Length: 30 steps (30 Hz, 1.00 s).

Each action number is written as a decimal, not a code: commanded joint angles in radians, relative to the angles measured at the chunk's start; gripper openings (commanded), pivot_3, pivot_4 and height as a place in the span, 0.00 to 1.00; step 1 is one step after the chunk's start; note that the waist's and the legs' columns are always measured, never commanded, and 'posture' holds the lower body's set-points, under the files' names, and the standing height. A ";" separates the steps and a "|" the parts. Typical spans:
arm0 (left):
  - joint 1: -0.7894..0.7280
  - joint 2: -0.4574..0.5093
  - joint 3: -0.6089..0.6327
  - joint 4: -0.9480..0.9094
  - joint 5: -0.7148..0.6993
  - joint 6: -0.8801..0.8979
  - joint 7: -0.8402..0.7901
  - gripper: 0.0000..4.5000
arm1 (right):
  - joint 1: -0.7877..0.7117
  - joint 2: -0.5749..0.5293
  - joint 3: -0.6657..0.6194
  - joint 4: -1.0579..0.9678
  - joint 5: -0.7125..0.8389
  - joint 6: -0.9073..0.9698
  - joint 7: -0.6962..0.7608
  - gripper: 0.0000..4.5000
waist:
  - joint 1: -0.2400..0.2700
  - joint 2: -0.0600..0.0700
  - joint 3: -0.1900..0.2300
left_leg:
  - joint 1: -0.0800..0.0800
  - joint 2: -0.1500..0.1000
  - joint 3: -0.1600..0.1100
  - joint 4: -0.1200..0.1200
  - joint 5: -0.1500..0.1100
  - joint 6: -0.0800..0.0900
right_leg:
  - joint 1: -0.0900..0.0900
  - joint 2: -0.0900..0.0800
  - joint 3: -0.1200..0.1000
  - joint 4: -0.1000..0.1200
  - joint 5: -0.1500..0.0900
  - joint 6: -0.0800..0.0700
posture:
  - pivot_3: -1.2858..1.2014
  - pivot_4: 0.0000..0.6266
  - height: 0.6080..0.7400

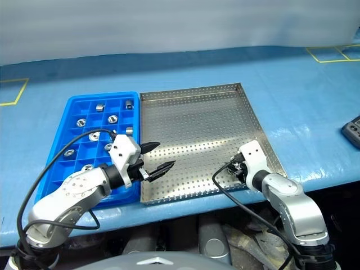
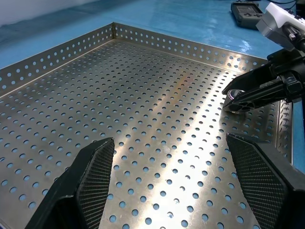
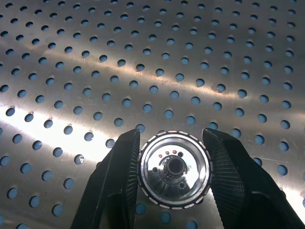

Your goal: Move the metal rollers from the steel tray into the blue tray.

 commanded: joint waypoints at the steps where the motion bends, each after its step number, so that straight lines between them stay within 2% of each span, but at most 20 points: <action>1: 0.006 -0.008 0.047 -0.030 -0.003 -0.013 0.000 0.91 | -0.052 0.020 -0.020 -0.047 0.022 -0.023 -0.010 0.39 | -0.002 0.000 0.000 | 0.000 0.000 0.000 0.000 0.000 0.000 | 0.000 0.000 0.000 0.000 0.000 0.000 | 0.43 0.24 1.00; 5: 0.041 0.012 0.147 -0.080 -0.060 0.000 -0.010 0.91 | -0.125 0.061 0.018 -0.059 0.048 -0.073 0.013 0.39 | 0.000 0.000 0.000 | 0.000 0.001 0.001 0.000 0.000 0.000 | -0.001 0.000 0.000 0.000 0.000 0.000 | 0.44 0.24 1.00; 9: 0.127 0.073 0.340 -0.180 -0.156 0.049 -0.017 0.91 | -0.251 0.125 0.089 -0.009 0.073 -0.116 0.048 0.39 | 0.003 0.000 0.000 | 0.000 0.001 0.001 0.000 0.000 0.000 | -0.001 0.001 0.001 0.001 0.002 -0.002 | 0.47 0.24 1.00; 14: 0.304 0.127 0.600 -0.322 -0.278 0.093 0.021 0.91 | -0.443 0.209 0.236 0.158 0.055 -0.196 0.135 0.39 | 0.033 -0.001 0.000 | 0.000 0.001 0.000 -0.001 0.000 -0.001 | -0.001 0.000 -0.001 0.001 0.002 -0.004 | 0.52 0.24 1.00; 18: 0.530 0.206 0.718 -0.338 -0.403 -0.044 0.082 0.91 | -0.576 0.300 0.359 0.293 0.048 -0.266 0.230 0.39 | 0.086 -0.001 0.001 | 0.000 0.001 -0.001 -0.002 0.000 -0.001 | -0.002 -0.001 -0.003 0.001 0.002 -0.005 | 0.57 0.24 1.00; 23: 0.851 0.259 0.723 -0.338 -0.416 -0.286 0.171 0.91 | -0.659 0.386 0.480 0.402 0.038 -0.331 0.345 0.39 | 0.155 -0.002 0.000 | 0.000 0.000 -0.004 -0.004 0.003 -0.006 | -0.001 -0.005 -0.009 0.000 -0.001 -0.010 | 0.62 0.24 1.00; 27: 1.086 0.284 0.598 -0.338 -0.303 -0.507 0.241 0.91 | -0.679 0.432 0.540 0.452 0.033 -0.348 0.400 0.39 | 0.203 -0.003 0.000 | 0.000 -0.001 -0.007 -0.004 0.002 -0.005 | -0.002 -0.008 -0.014 -0.002 -0.002 -0.012 | 0.64 0.24 1.00; 30: 1.179 0.307 0.510 -0.338 -0.233 -0.610 0.307 0.91 | -0.667 0.450 0.578 0.458 0.029 -0.346 0.429 0.39 | 0.227 -0.002 0.001 | 0.000 -0.003 -0.008 -0.003 -0.001 -0.001 | -0.002 -0.009 -0.016 -0.002 -0.003 -0.012 | 0.65 0.24 1.00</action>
